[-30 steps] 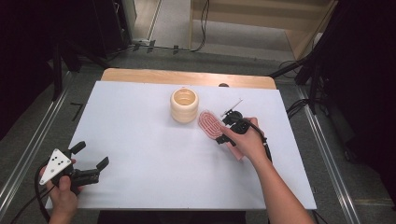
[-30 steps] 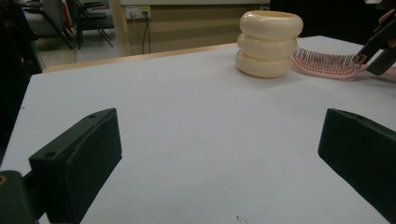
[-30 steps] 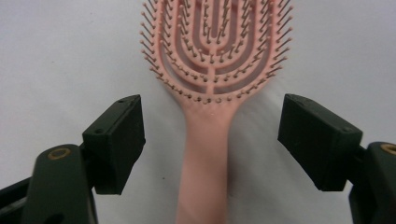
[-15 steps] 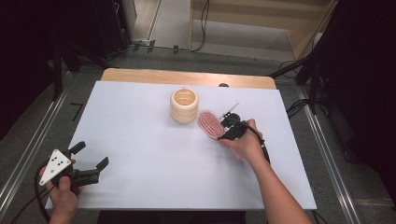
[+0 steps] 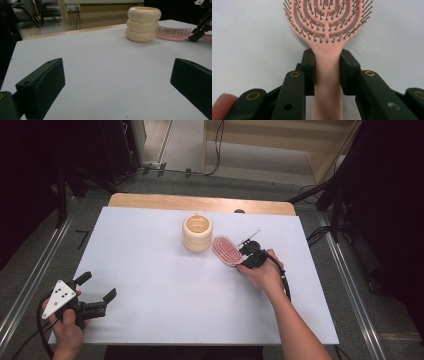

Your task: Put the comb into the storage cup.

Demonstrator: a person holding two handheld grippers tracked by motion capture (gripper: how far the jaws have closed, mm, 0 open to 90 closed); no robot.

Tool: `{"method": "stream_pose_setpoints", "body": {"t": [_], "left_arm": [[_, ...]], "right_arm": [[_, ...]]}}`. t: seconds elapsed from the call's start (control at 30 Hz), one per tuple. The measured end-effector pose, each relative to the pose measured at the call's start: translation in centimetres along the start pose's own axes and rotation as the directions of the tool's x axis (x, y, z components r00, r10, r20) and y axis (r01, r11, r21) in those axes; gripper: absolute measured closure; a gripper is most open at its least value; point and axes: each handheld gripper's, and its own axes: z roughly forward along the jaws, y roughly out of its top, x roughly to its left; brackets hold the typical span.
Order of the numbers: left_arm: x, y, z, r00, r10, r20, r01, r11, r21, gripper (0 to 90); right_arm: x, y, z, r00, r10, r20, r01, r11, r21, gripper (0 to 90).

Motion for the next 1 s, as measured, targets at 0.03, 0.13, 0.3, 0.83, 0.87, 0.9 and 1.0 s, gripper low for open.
{"method": "stream_pose_setpoints", "body": {"t": [0.03, 0.13, 0.3, 0.83, 0.87, 0.9, 1.0], "left_arm": [[0.0, 0.0, 0.0, 1.0, 0.0, 0.0, 0.0, 1.0, 0.0, 0.0], [0.0, 0.0, 0.0, 1.0, 0.0, -0.001, 0.0, 1.0, -0.001, 0.0], [-0.1, 0.0, 0.0, 1.0, 0.001, -0.006, -0.001, 1.0, 0.001, 0.0], [-0.1, 0.0, 0.0, 0.9999, -0.002, -0.013, 0.002, 1.0, 0.0, 0.0], [-0.1, 0.0, 0.0, 0.9999, -0.001, -0.013, 0.001, 1.0, 0.001, 0.0], [-0.1, 0.0, 0.0, 0.9999, -0.001, -0.013, 0.001, 1.0, 0.0, 0.0], [-0.1, 0.0, 0.0, 1.0, 0.0, -0.008, 0.0, 1.0, 0.001, 0.0]], "right_arm": [[-0.2, -0.1, 0.0, 0.9999, 0.006, -0.013, -0.006, 1.0, -0.013, 67.5], [-0.6, -0.6, -0.1, 0.9988, 0.028, -0.041, -0.03, 0.999, -0.042, 67.5], [-0.7, -1.2, -0.3, 0.9985, 0.034, -0.042, -0.037, 0.996, -0.077, 67.6], [-0.7, -2.2, -1.6, 0.9977, 0.052, -0.042, -0.06, 0.977, -0.204, 67.7], [-0.7, -2.3, -1.7, 0.9974, 0.058, -0.043, -0.065, 0.975, -0.21, 67.7], [-0.6, -2.3, -1.8, 0.9975, 0.058, -0.041, -0.066, 0.973, -0.22, 67.7], [-0.5, -2.6, -2.0, 0.9976, 0.059, -0.037, -0.067, 0.966, -0.251, 67.7]]}}
